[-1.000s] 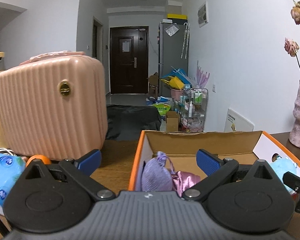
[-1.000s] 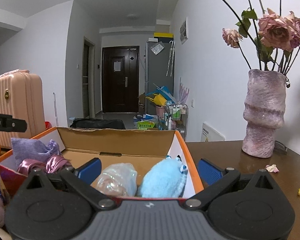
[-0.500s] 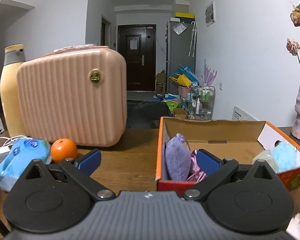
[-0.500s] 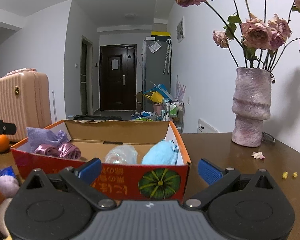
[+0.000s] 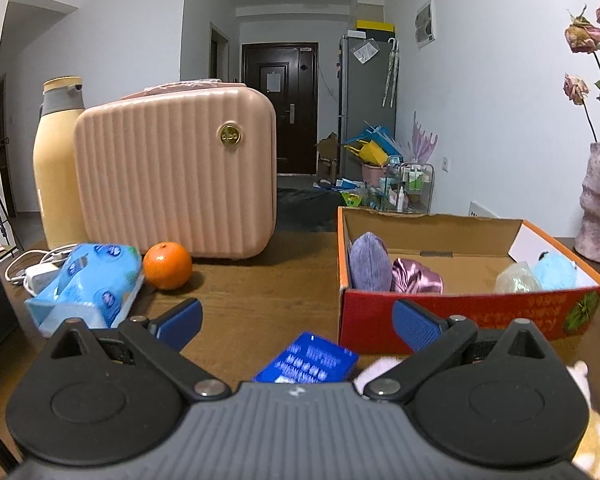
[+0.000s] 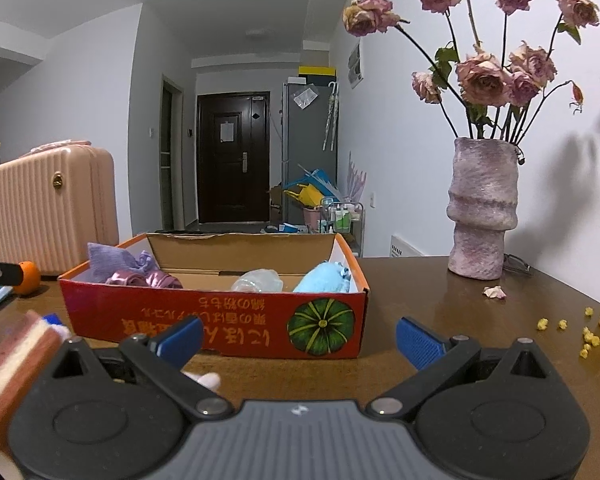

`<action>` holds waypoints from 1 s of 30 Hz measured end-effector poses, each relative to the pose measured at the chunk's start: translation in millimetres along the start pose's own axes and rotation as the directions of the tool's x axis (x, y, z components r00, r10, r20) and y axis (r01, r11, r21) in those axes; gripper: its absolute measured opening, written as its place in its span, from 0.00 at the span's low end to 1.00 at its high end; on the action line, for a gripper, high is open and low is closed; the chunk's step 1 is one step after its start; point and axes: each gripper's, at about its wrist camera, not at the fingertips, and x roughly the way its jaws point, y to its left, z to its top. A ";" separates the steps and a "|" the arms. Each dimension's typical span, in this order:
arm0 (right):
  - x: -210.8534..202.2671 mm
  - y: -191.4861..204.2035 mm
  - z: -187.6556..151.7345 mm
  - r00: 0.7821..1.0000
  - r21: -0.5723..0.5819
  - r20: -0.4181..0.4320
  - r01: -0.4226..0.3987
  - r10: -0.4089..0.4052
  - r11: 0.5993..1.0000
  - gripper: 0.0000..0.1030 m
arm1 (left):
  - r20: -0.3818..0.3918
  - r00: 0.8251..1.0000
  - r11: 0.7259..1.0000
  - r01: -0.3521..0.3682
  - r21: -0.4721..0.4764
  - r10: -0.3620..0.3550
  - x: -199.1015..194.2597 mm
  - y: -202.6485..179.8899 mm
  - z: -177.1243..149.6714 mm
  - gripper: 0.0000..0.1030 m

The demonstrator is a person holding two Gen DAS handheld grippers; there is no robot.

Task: Organize soft objects
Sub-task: 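Move both grippers back toward the remaining items on the table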

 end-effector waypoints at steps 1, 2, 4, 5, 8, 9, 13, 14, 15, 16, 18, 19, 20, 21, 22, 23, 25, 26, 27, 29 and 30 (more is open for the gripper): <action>-4.2 0.5 -1.1 1.000 0.001 0.002 0.000 0.000 1.000 1.00 | -0.002 1.000 1.000 0.001 0.001 -0.001 -4.1 0.7 -2.0 1.00; -8.5 1.0 -2.2 1.000 0.001 0.003 0.000 0.000 1.000 1.00 | -0.003 1.000 1.000 0.002 0.001 -0.002 -6.8 2.5 -3.9 1.00; -15.6 2.3 -4.0 1.000 -0.003 0.005 0.004 -0.004 1.000 1.00 | -0.004 1.000 1.000 0.002 0.001 -0.002 -14.9 4.5 -7.8 1.00; -18.0 1.9 -4.4 1.000 -0.004 0.006 0.005 -0.005 1.000 1.00 | -0.004 1.000 1.000 0.003 0.000 -0.003 -19.3 5.7 -9.5 1.00; -30.1 3.8 -7.9 1.000 -0.003 0.011 0.004 -0.004 1.000 1.00 | -0.007 1.000 1.000 0.005 -0.003 -0.005 -30.8 9.5 -13.9 1.00; -34.2 4.4 -9.0 1.000 -0.003 0.013 0.004 -0.004 1.000 1.00 | -0.008 1.000 1.000 0.005 -0.003 -0.005 -34.4 10.7 -15.9 1.00; -49.8 5.6 -13.1 1.000 -0.006 0.021 0.006 -0.006 1.000 1.00 | -0.009 1.000 1.000 0.008 -0.003 -0.008 -49.8 14.5 -22.5 1.00; -53.4 5.4 -13.8 1.000 -0.006 0.023 0.007 -0.007 1.000 1.00 | -0.009 1.000 1.000 0.009 -0.004 -0.009 -53.8 15.9 -23.8 1.00; -56.6 5.0 -14.6 1.000 -0.005 0.025 0.008 -0.008 1.000 1.00 | -0.010 1.000 1.000 0.011 -0.005 -0.011 -56.9 17.3 -25.2 1.00; -59.9 4.8 -15.4 1.000 -0.004 0.026 0.008 -0.008 1.000 1.00 | -0.010 1.000 1.000 0.012 -0.005 -0.012 -60.9 18.5 -26.7 1.00; -65.0 4.7 -16.7 1.000 -0.004 0.027 0.008 -0.008 1.000 1.00 | -0.010 1.000 1.000 0.016 -0.005 -0.016 -69.9 20.5 -30.0 1.00; -65.9 4.8 -16.9 1.000 -0.004 0.028 0.008 -0.008 1.000 1.00 | -0.011 1.000 1.000 0.019 -0.006 -0.019 -73.2 21.8 -31.2 1.00; -68.6 4.5 -17.5 1.000 -0.004 0.029 0.008 -0.008 1.000 1.00 | -0.012 1.000 1.000 0.023 -0.007 -0.023 -77.5 22.9 -33.4 1.00; -72.3 4.2 -18.5 0.999 -0.003 0.031 0.007 -0.007 1.000 1.00 | -0.014 1.000 1.000 0.026 -0.007 -0.026 -81.1 23.6 -35.0 1.00; -76.0 3.8 -19.5 0.999 -0.002 0.032 0.007 -0.007 1.000 1.00 | -0.015 0.999 1.000 0.030 -0.008 -0.030 -84.5 24.8 -36.8 1.00; -79.5 3.4 -20.4 0.999 0.000 0.032 0.006 -0.006 1.000 1.00 | -0.018 0.999 0.999 0.034 -0.007 -0.034 -88.1 25.9 -38.6 1.00; -85.7 3.5 -23.1 1.000 0.000 0.029 0.002 -0.002 1.000 1.00 | -0.022 0.999 0.999 0.041 -0.009 -0.042 -94.1 28.7 -42.3 1.00; -88.6 3.8 -24.5 1.000 0.000 0.027 -0.001 0.001 1.000 1.00 | -0.025 0.999 0.999 0.047 -0.011 -0.047 -97.2 29.9 -44.4 1.00; -91.2 4.1 -25.6 1.000 -0.002 0.025 -0.002 0.002 1.000 1.00 | -0.029 0.998 0.999 0.051 -0.011 -0.052 -99.8 30.7 -46.2 1.00; -96.3 5.5 -27.7 1.000 -0.006 0.024 -0.005 0.005 1.000 1.00 | -0.040 0.997 0.998 0.059 -0.010 -0.059 -104.5 32.1 -50.0 1.00; -98.4 6.2 -28.5 1.000 -0.008 0.022 -0.007 0.007 1.000 1.00 | -0.045 0.997 0.998 0.061 -0.008 -0.062 -106.4 32.4 -51.9 1.00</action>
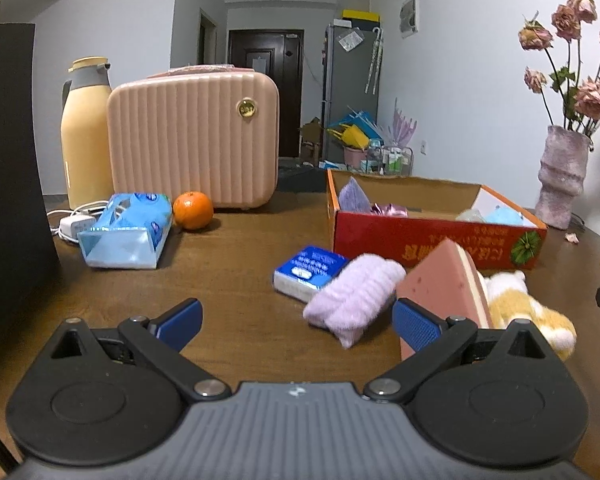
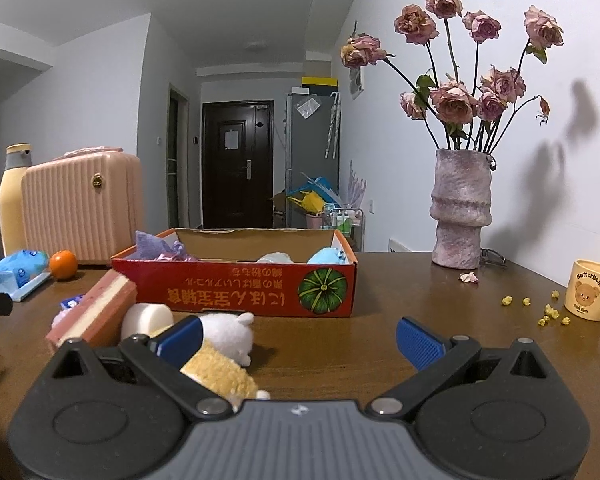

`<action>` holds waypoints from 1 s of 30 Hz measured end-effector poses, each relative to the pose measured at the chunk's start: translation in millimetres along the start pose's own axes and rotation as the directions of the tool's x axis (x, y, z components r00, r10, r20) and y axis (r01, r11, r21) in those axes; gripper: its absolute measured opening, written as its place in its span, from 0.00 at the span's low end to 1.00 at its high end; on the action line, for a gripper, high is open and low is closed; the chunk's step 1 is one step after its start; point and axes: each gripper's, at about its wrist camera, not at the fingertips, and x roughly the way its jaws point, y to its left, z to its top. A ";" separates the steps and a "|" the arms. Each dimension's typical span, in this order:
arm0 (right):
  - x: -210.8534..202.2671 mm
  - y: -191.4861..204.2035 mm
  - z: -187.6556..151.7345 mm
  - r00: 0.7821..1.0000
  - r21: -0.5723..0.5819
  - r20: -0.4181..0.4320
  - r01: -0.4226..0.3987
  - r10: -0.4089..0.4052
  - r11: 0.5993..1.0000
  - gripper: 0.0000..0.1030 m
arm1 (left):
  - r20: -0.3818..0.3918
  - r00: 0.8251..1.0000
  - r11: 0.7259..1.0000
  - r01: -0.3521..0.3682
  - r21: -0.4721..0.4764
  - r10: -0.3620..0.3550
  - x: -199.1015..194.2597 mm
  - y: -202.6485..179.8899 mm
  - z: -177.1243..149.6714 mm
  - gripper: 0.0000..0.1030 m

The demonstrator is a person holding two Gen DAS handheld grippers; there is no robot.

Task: Organize soft objects
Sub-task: 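Move both grippers back toward the remaining items on the table, then grasp the white foam wedge with the right gripper while the left gripper approaches the pink sponge block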

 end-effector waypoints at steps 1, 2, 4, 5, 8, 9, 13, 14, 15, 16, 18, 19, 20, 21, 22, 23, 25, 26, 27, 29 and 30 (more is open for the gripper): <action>-1.5 0.5 -0.4 1.000 -0.002 -0.002 -0.001 0.001 1.000 1.00 | -0.006 1.000 1.000 0.003 0.003 -0.003 -1.9 0.2 -1.8 1.00; -3.2 1.1 -1.2 1.000 -0.004 -0.004 -0.003 0.003 1.000 1.00 | -0.012 1.000 1.000 0.007 0.006 -0.006 -3.5 0.2 -3.3 1.00; -5.6 2.3 -2.6 1.000 -0.008 -0.009 -0.009 0.009 1.000 1.00 | -0.019 1.000 1.000 0.012 0.013 -0.012 -6.8 -0.6 -6.2 1.00; -6.3 3.3 -3.3 1.000 -0.011 -0.013 -0.014 0.014 1.000 1.00 | -0.023 1.000 1.000 0.014 0.017 -0.014 -8.0 -0.8 -7.9 1.00; -7.4 7.9 -4.7 0.999 -0.025 -0.026 -0.030 0.029 0.999 1.00 | -0.032 0.999 0.999 0.022 0.025 -0.022 -10.2 -1.8 -10.7 1.00; -7.4 9.7 -5.1 0.999 -0.029 -0.033 -0.042 0.041 0.999 1.00 | -0.035 0.999 0.999 0.023 0.026 -0.022 -10.2 -2.1 -11.1 1.00; -10.9 19.9 -6.8 0.994 -0.033 -0.049 -0.097 0.095 0.995 1.00 | -0.049 0.998 0.999 0.025 0.029 -0.024 -8.4 -2.0 -12.4 1.00; -12.7 24.8 -7.8 0.994 -0.040 -0.047 -0.098 0.097 0.994 1.00 | -0.054 0.998 0.999 0.031 0.030 -0.029 -7.9 -1.6 -12.8 1.00; -13.4 30.3 -8.1 0.994 -0.053 -0.047 -0.097 0.095 0.994 1.00 | -0.059 0.998 0.999 0.037 0.031 -0.036 -7.8 -1.3 -13.1 1.00; -13.1 36.8 -8.9 0.993 -0.066 -0.056 -0.105 0.102 0.992 1.00 | -0.062 0.997 0.999 0.043 0.033 -0.040 -7.7 -1.5 -13.4 1.00; -9.0 46.5 -10.0 0.986 -0.073 -0.091 -0.148 0.141 0.986 1.00 | -0.067 0.997 0.998 0.050 0.038 -0.047 -7.7 -0.7 -14.0 1.00; -7.5 52.2 -10.8 0.981 -0.076 -0.109 -0.167 0.158 0.983 1.00 | -0.069 0.996 0.998 0.052 0.040 -0.049 -7.9 0.1 -14.5 1.00; -6.4 58.4 -12.0 0.978 -0.083 -0.123 -0.182 0.171 0.980 1.00 | -0.072 0.996 0.998 0.054 0.042 -0.051 -8.0 1.3 -14.8 1.00; -5.3 64.3 -13.1 0.974 -0.094 -0.135 -0.193 0.180 0.977 1.00 | -0.075 0.996 0.997 0.056 0.045 -0.052 -7.7 2.4 -15.3 1.00; -4.2 70.9 -14.6 0.972 -0.112 -0.148 -0.202 0.185 0.973 0.99 | -0.078 0.996 0.997 0.056 0.047 -0.053 -7.4 3.6 -15.9 1.00; -3.6 77.9 -16.3 0.968 -0.135 -0.158 -0.214 0.193 0.967 0.97 | -0.080 0.995 0.997 0.057 0.050 -0.053 -7.2 5.2 -16.2 1.00; -2.9 89.2 -17.7 0.961 -0.165 -0.178 -0.241 0.212 0.956 0.97 | -0.084 0.995 0.997 0.055 0.051 -0.051 -7.0 9.4 -17.1 1.00; -1.8 92.4 -17.5 0.957 -0.165 -0.185 -0.254 0.223 0.953 0.97 | -0.085 0.995 0.997 0.054 0.051 -0.049 -6.9 12.3 -17.4 1.00; -0.1 95.5 -17.3 0.952 -0.158 -0.195 -0.268 0.236 0.950 0.96 | -0.087 0.995 0.997 0.053 0.050 -0.048 -6.6 15.2 -17.5 1.00; 4.0 101.2 -16.8 0.941 -0.147 -0.220 -0.293 0.258 0.945 0.92 | -0.092 0.995 0.998 0.048 0.048 -0.044 -5.5 21.7 -17.7 1.00; 6.5 104.4 -16.7 0.935 -0.145 -0.236 -0.302 0.264 0.942 0.91 | -0.096 0.995 0.998 0.045 0.047 -0.041 -4.7 24.5 -17.5 1.00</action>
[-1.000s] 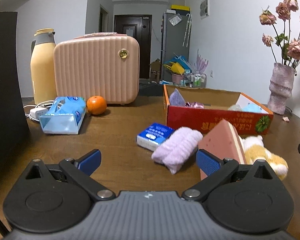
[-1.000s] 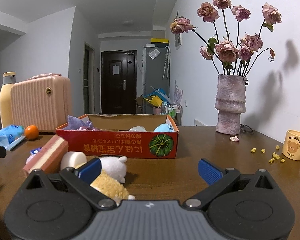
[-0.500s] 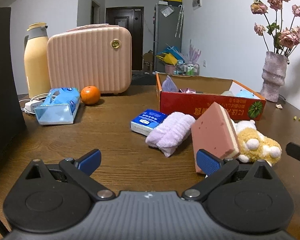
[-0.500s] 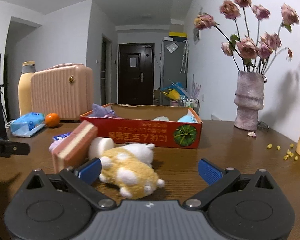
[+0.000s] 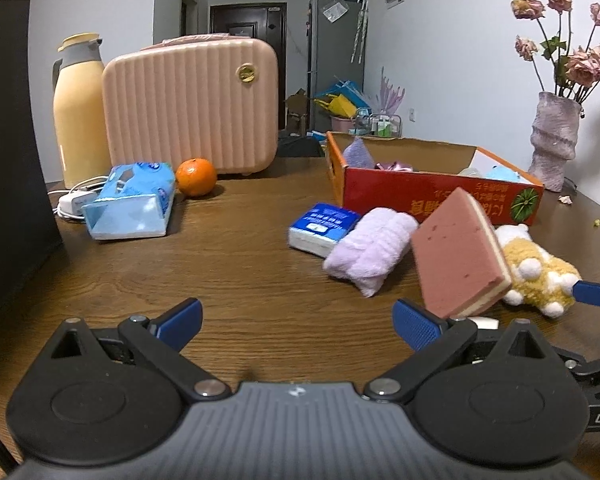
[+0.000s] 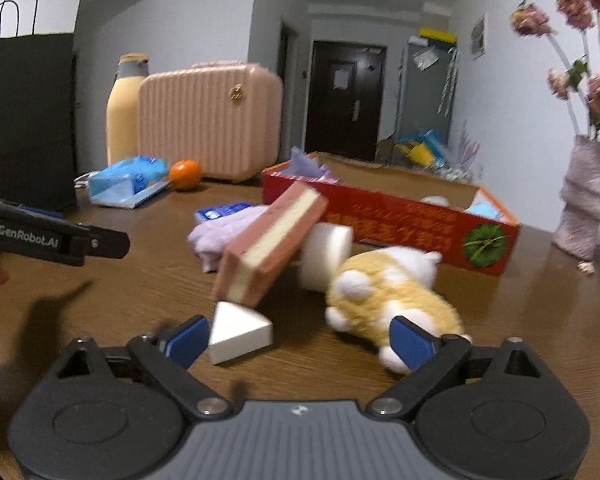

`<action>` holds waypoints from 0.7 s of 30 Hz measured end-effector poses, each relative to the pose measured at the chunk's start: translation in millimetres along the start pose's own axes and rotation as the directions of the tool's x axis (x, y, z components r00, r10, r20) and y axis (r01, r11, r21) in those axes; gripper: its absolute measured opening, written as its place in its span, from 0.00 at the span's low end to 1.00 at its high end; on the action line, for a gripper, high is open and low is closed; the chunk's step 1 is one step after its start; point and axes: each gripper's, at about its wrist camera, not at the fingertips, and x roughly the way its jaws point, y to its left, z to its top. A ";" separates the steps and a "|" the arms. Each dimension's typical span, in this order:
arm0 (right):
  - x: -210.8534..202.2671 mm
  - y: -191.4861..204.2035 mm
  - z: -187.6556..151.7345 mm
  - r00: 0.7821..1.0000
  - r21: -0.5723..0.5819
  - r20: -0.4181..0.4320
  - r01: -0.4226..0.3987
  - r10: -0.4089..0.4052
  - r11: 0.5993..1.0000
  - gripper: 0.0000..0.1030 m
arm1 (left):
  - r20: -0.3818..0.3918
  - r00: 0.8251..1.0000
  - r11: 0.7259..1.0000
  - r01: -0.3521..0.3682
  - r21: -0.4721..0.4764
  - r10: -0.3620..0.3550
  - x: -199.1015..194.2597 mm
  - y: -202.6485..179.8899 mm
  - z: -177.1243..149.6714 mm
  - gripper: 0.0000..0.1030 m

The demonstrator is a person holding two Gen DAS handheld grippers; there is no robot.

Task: Organize soft objects
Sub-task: 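Grasp the white foam wedge with the right gripper while the left gripper approaches the pink sponge block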

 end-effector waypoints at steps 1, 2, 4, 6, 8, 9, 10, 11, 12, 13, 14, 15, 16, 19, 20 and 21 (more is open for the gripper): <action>3.4 2.5 1.0 1.000 -0.001 -0.015 -0.008 0.008 1.000 0.90 | -0.004 1.000 1.000 -0.002 -0.001 0.002 0.7 2.9 -0.1 1.00; 6.5 4.2 1.6 1.000 -0.001 -0.026 -0.015 0.015 1.000 0.85 | -0.009 1.000 1.000 -0.003 -0.002 0.003 1.4 6.1 -0.3 1.00; 13.9 7.7 3.4 0.999 0.006 -0.050 -0.023 0.023 1.000 0.80 | -0.016 1.000 1.000 -0.004 -0.002 0.004 2.5 10.2 -0.5 1.00; 23.0 9.7 5.2 0.996 0.018 -0.079 -0.028 0.029 0.999 0.77 | -0.022 1.000 1.000 -0.001 0.001 0.001 2.9 13.6 -1.2 1.00; 30.2 10.9 6.4 0.993 0.031 -0.106 -0.039 0.043 0.999 0.70 | -0.028 1.000 1.000 0.002 0.007 -0.001 3.6 15.9 -1.9 1.00; 33.5 11.2 6.8 0.992 0.037 -0.117 -0.044 0.048 0.998 0.69 | -0.032 0.999 1.000 0.005 0.009 -0.005 3.8 17.0 -2.2 1.00; 36.3 11.7 7.2 0.990 0.043 -0.126 -0.050 0.055 0.998 0.67 | -0.035 0.999 1.000 0.009 0.010 -0.009 4.0 17.8 -2.5 1.00; 39.2 12.1 7.6 0.989 0.047 -0.134 -0.053 0.059 0.997 0.63 | -0.040 0.999 1.000 0.013 0.012 -0.012 4.3 18.9 -2.9 1.00; 41.4 12.8 8.0 0.988 0.050 -0.141 -0.057 0.064 0.997 0.60 | -0.043 0.999 1.000 0.014 0.013 -0.014 4.6 19.4 -3.1 1.00; 43.4 13.1 8.2 0.987 0.053 -0.147 -0.063 0.070 0.997 0.56 | -0.045 0.999 1.000 0.017 0.014 -0.016 4.8 20.4 -3.2 1.00; 44.2 12.9 8.4 0.986 0.055 -0.149 -0.068 0.076 0.996 0.53 | -0.046 0.999 1.000 0.020 0.014 -0.020 4.7 21.4 -3.3 1.00; 44.9 13.5 8.8 0.986 0.054 -0.147 -0.072 0.079 0.996 0.52 | -0.046 0.999 1.000 0.023 0.014 -0.022 4.4 22.0 -3.4 1.00; 45.4 14.4 9.1 0.986 0.053 -0.147 -0.075 0.082 0.996 0.48 | -0.047 0.999 1.000 0.024 0.013 -0.024 4.1 22.5 -3.4 1.00; 46.4 16.4 9.7 0.986 0.046 -0.143 -0.084 0.089 0.995 0.36 | -0.047 0.998 0.999 0.032 0.009 -0.031 3.3 23.4 -3.0 1.00; 46.6 16.8 10.1 0.986 0.045 -0.141 -0.087 0.092 0.995 0.33 | -0.046 0.998 0.999 0.034 0.010 -0.034 2.9 23.3 -2.8 1.00; 46.6 16.7 10.4 0.986 0.047 -0.140 -0.086 0.092 0.995 0.33 | -0.045 0.998 0.999 0.035 0.011 -0.034 2.7 23.0 -2.8 1.00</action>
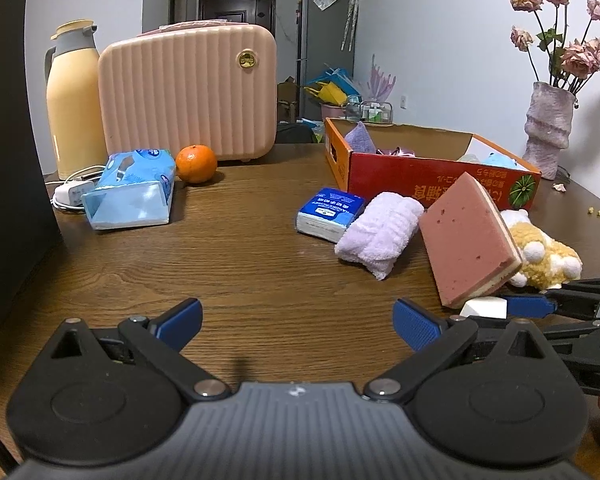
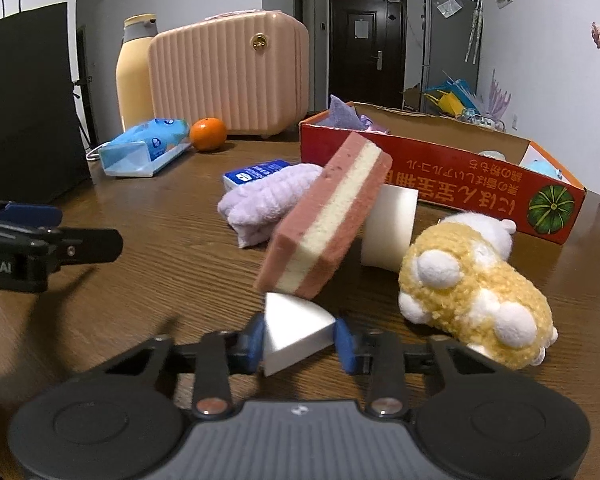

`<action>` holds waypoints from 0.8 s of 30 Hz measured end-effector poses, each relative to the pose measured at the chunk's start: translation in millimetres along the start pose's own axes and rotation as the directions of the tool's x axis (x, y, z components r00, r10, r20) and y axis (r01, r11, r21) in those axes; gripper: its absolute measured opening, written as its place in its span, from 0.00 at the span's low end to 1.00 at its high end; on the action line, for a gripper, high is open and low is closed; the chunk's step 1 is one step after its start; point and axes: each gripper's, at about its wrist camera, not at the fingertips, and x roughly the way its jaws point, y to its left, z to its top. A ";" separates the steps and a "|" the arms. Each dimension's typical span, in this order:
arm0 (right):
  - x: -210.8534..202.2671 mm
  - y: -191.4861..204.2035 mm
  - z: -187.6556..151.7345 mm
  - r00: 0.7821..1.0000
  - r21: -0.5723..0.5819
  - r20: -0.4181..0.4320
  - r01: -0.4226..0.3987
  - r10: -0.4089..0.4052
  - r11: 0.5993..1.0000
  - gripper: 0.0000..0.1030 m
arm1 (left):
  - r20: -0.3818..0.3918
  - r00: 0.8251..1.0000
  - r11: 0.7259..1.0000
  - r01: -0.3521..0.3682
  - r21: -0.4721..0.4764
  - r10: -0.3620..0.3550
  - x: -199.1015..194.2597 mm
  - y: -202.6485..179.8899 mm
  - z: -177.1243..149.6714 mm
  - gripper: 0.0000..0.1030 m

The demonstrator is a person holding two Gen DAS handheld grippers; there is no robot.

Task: Organize soft objects
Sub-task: 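Grasp the white foam wedge with the right gripper while the left gripper approaches the pink sponge block, then grasp the pink-and-cream sponge block with the left gripper while the right gripper holds the wedge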

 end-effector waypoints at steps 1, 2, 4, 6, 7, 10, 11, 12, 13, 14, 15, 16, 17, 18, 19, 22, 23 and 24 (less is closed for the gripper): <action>-0.2 -0.6 0.0 1.000 0.003 0.001 -0.001 0.001 1.000 0.32 | 0.001 1.000 1.000 0.001 0.001 -0.001 -0.1 -0.3 0.0 1.00; -0.7 -1.4 0.0 1.000 0.007 0.003 -0.002 0.002 1.000 0.31 | 0.000 1.000 1.000 0.001 0.002 -0.001 -0.1 -0.7 -0.1 1.00; -1.4 -2.4 0.0 1.000 0.013 0.008 -0.004 0.004 1.000 0.30 | -0.001 1.000 1.000 0.000 0.002 0.000 0.2 -0.9 -0.2 1.00; -3.5 -3.8 -0.4 1.000 0.017 0.017 -0.006 0.006 1.000 0.29 | -0.002 1.000 1.000 -0.002 0.001 0.002 0.6 -1.0 -0.2 1.00; -5.6 -3.9 -0.7 1.000 0.015 0.028 -0.005 0.004 1.000 0.28 | -0.002 1.000 1.000 -0.003 0.001 0.003 0.8 -1.0 -0.3 1.00; -12.2 -2.2 -2.0 0.998 -0.005 0.061 0.008 -0.008 1.000 0.27 | -0.002 1.000 1.000 -0.006 0.003 0.006 1.3 -1.3 -0.6 1.00; -14.5 -1.2 -2.2 0.997 -0.014 0.072 0.015 -0.014 1.000 0.27 | -0.001 1.000 1.000 -0.008 0.004 0.008 1.7 -1.6 -0.8 1.00; -16.9 -0.7 -2.3 0.997 -0.020 0.082 0.019 -0.017 1.000 0.26 | -0.001 1.000 1.000 -0.009 0.004 0.009 2.1 -1.7 -0.9 1.00; -19.3 -0.2 -2.5 0.996 -0.025 0.092 0.022 -0.019 0.999 0.26 | -0.001 1.000 1.000 -0.011 0.005 0.011 2.5 -1.9 -1.0 1.00; -21.6 -0.1 -2.5 0.995 -0.027 0.102 0.024 -0.021 0.999 0.25 | -0.002 1.000 1.000 -0.015 0.006 0.015 3.1 -2.5 -1.1 1.00; -23.8 -0.3 -2.3 0.993 -0.027 0.112 0.026 -0.023 0.999 0.25 | -0.002 1.000 1.000 -0.017 0.007 0.017 3.7 -2.9 -1.2 1.00; -26.3 -1.0 -2.1 0.992 -0.026 0.122 0.028 -0.024 0.999 0.25 | -0.003 1.000 1.000 -0.018 0.007 0.018 4.4 -3.1 -1.2 1.00; -28.4 -1.8 -2.2 0.991 -0.022 0.133 0.029 -0.025 0.999 0.25 | -0.004 1.000 1.000 -0.020 0.008 0.020 5.1 -3.2 -1.2 1.00; -30.7 -2.7 -2.1 0.990 -0.019 0.142 0.030 -0.027 0.999 0.24 | -0.004 1.000 1.000 -0.022 0.008 0.022 5.6 -3.3 -1.3 1.00; -33.3 -3.4 -2.3 0.988 -0.016 0.154 0.032 -0.029 0.999 0.24 | -0.003 1.000 1.000 -0.024 0.009 0.024 6.1 -3.6 -1.5 1.00; -40.1 -5.1 -2.7 0.983 -0.010 0.180 0.034 -0.031 0.999 0.24 | 0.001 0.999 0.999 -0.034 0.009 0.034 6.7 -4.2 -1.6 1.00; -42.6 -5.3 -3.1 0.981 -0.009 0.190 0.034 -0.032 0.999 0.24 | 0.003 0.999 0.999 -0.037 0.007 0.037 7.1 -4.0 -1.5 1.00; -45.1 -5.7 -3.7 0.979 -0.007 0.201 0.034 -0.032 0.999 0.24 | 0.004 0.999 0.999 -0.041 0.004 0.041 7.4 -3.9 -1.4 1.00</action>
